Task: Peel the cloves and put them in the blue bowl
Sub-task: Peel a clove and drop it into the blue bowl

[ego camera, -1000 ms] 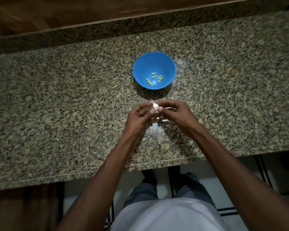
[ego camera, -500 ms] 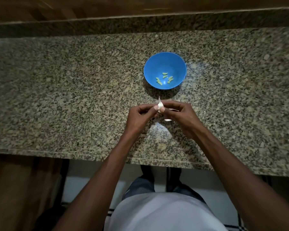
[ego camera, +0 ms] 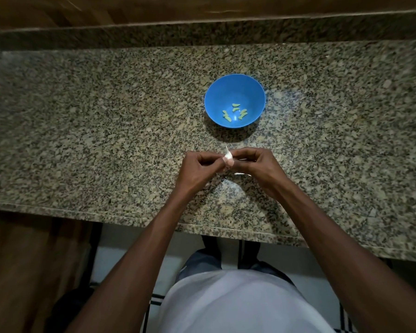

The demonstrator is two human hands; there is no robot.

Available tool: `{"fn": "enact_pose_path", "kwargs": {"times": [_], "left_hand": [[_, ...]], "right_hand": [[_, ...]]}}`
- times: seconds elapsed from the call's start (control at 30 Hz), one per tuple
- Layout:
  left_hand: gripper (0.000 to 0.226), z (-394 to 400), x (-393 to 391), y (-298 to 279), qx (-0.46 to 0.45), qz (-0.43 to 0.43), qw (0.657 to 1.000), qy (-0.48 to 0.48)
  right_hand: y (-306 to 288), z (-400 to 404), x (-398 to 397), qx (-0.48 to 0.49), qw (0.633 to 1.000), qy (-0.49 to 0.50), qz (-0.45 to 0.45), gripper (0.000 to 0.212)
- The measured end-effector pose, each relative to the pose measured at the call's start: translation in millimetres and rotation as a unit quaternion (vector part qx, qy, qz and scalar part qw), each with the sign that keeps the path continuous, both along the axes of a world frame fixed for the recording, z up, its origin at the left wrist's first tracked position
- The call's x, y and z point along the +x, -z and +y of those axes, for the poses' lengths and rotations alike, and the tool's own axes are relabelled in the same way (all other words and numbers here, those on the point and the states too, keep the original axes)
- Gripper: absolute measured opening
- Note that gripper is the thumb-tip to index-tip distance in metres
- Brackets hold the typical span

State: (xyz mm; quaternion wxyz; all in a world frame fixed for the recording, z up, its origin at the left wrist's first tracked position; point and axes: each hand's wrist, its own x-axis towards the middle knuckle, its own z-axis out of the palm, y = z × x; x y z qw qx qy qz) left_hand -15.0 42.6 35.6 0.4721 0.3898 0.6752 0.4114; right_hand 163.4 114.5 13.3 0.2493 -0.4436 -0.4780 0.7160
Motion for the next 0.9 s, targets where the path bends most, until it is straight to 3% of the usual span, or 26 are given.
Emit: {"fn": "enact_pose_path", "kwargs": {"times": [0.3, 0.53, 0.9], "left_hand": [[0.037, 5, 6, 4, -0.024, 0.081, 0.996, 0.006], [0.043, 3, 5, 11, -0.045, 0.042, 0.998, -0.021], [0.028, -4, 18, 10, -0.04, 0.019, 0.994, -0.098]], "right_hand": [[1, 2, 4, 0.032, 0.998, -0.012, -0.051, 0.034], [8, -1, -2, 0.094, 0.991, -0.004, -0.1, 0.032], [10, -17, -12, 0.114, 0.987, 0.03, -0.106, 0.015]]}}
